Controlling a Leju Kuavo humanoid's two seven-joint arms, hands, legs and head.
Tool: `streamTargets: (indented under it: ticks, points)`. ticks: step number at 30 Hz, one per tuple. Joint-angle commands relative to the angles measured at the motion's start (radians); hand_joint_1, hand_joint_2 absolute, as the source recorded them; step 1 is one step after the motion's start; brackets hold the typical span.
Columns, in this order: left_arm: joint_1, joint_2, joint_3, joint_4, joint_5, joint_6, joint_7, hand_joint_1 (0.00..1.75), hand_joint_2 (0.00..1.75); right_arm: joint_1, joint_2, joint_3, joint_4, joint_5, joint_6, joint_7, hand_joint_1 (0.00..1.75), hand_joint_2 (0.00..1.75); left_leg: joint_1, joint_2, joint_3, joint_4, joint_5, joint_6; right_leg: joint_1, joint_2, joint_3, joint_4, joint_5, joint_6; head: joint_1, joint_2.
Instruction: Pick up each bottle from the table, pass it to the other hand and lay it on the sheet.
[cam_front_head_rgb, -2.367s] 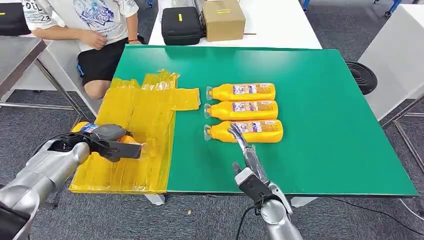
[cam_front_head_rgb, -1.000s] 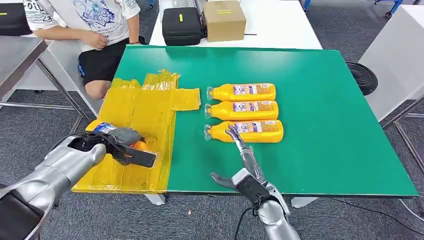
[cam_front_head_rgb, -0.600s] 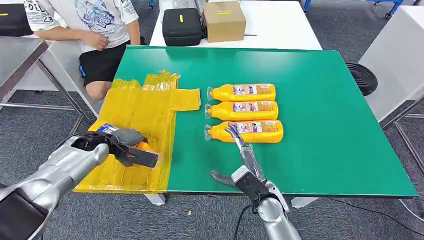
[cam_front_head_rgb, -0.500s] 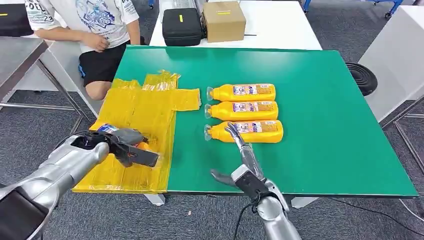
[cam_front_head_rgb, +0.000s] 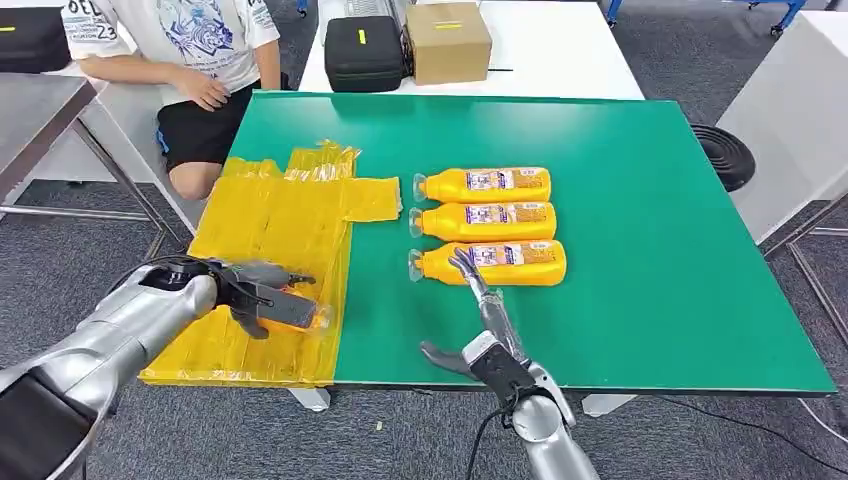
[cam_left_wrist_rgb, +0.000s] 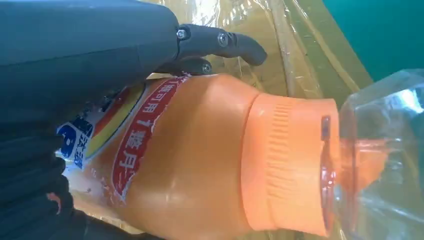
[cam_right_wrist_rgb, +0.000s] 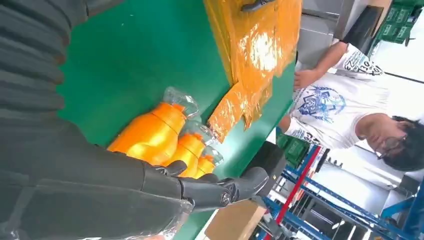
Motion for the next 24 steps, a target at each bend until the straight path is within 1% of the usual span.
streamTargets:
  ticks: [1, 6, 11, 18, 20, 24]
  points:
    - [-0.021, 0.002, -0.055, 0.045, 0.0, -0.011, 0.001, 0.0, 1.75, -0.037, -0.013, -0.005, 0.069, -0.004, -0.002, -0.005, 0.0, 1.75, 0.0, 0.002, 0.003, 0.0, -0.001, 0.0, 0.001, 0.001, 0.003, -0.001, 0.0, -0.002, 0.0, 0.0]
    - [-0.034, 0.01, -0.063, 0.042, 0.004, -0.02, -0.004, 0.0, 1.75, -0.031, -0.015, -0.003, 0.069, -0.005, -0.004, -0.008, 0.0, 1.75, 0.0, 0.001, 0.001, 0.0, -0.001, 0.0, 0.001, 0.001, 0.001, -0.001, 0.0, -0.001, 0.0, 0.0]
    - [-0.049, 0.035, -0.078, 0.013, 0.012, -0.026, -0.013, 0.0, 1.75, -0.028, -0.018, 0.001, 0.066, -0.007, -0.006, -0.01, 0.0, 1.75, 0.001, 0.002, 0.002, 0.0, -0.001, 0.0, 0.001, 0.001, 0.002, -0.001, 0.0, -0.002, 0.0, 0.0]
    - [-0.074, 0.119, -0.117, -0.08, 0.054, -0.072, 0.0, 0.0, 1.75, -0.013, -0.02, 0.001, 0.047, -0.01, -0.007, -0.009, 0.0, 1.75, 0.001, 0.002, 0.001, 0.0, -0.001, 0.0, 0.001, 0.001, 0.0, 0.0, 0.0, -0.002, 0.0, 0.0]
    - [-0.081, 0.12, -0.133, -0.083, 0.06, -0.089, 0.002, 0.0, 1.75, -0.02, -0.018, -0.001, 0.049, -0.012, -0.007, -0.008, 0.0, 1.75, 0.001, 0.002, 0.001, 0.001, -0.001, 0.0, 0.002, 0.001, 0.0, 0.0, -0.001, -0.002, 0.0, 0.0]
    - [-0.098, 0.084, -0.17, -0.056, 0.067, -0.095, 0.003, 0.0, 1.75, -0.028, -0.014, -0.011, 0.044, -0.015, -0.009, 0.005, 0.0, 1.75, 0.001, 0.001, 0.0, 0.0, -0.001, 0.0, 0.001, -0.001, 0.0, 0.0, 0.0, -0.002, 0.0, 0.0]
